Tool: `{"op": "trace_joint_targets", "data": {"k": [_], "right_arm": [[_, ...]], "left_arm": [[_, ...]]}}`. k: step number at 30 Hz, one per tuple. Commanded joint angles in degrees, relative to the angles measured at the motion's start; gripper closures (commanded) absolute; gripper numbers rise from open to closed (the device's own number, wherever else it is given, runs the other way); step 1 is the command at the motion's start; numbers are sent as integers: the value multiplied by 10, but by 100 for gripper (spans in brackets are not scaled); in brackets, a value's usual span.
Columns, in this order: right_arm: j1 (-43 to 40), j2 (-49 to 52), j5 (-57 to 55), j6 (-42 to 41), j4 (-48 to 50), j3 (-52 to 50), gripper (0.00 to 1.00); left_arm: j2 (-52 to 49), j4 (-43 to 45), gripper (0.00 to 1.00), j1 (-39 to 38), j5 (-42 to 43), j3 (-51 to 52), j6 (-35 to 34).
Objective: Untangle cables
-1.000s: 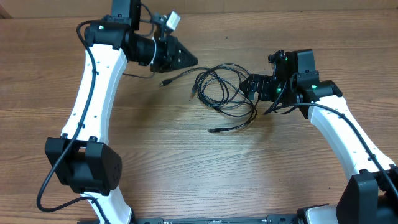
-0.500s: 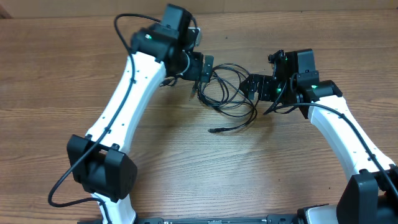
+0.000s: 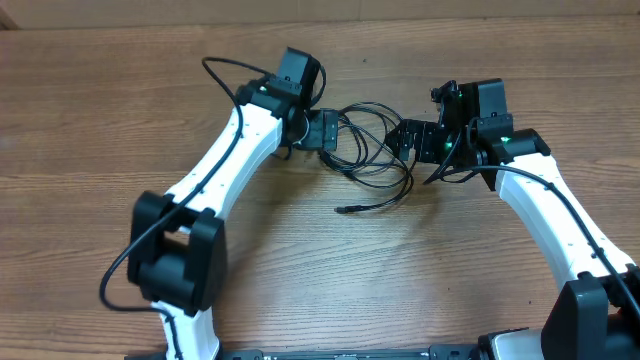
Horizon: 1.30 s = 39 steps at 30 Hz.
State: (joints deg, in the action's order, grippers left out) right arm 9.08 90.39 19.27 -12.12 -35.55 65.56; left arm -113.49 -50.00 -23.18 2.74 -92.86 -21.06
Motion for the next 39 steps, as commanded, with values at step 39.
{"op": "trace_joint_targets", "data": {"k": [39], "right_arm": [[-1,0,-1,1,3,1,0]], "left_arm": [[-100,87,13,-30,4,70,-68]]}}
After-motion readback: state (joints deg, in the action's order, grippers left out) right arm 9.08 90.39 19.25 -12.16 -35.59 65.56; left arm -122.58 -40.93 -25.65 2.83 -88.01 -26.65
